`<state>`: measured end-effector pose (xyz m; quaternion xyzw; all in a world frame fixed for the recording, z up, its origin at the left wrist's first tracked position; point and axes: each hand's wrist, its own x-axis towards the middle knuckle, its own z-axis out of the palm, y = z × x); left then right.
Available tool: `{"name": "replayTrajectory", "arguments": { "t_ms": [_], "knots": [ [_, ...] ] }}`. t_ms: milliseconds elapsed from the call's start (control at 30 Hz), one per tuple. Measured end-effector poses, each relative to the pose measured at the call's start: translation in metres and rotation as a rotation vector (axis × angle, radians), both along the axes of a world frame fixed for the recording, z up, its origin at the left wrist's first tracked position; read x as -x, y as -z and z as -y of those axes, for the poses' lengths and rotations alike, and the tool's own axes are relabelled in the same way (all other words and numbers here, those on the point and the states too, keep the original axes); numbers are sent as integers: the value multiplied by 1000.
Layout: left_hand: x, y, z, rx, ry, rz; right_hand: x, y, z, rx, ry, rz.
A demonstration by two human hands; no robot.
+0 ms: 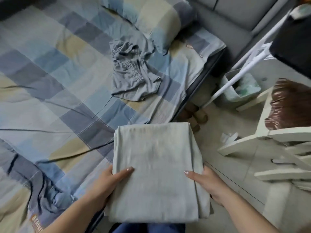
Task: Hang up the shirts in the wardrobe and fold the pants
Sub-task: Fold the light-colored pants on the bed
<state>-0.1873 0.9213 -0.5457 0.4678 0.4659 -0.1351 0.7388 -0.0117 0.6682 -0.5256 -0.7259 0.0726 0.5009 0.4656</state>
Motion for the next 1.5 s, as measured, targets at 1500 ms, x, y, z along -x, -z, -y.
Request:
{"name": "replayTrajectory", "arguments": {
  "t_ms": [1500],
  "knots": [
    [-397, -205, 801, 124, 1601, 384, 34, -220, 648, 149, 1942, 447]
  ]
}}
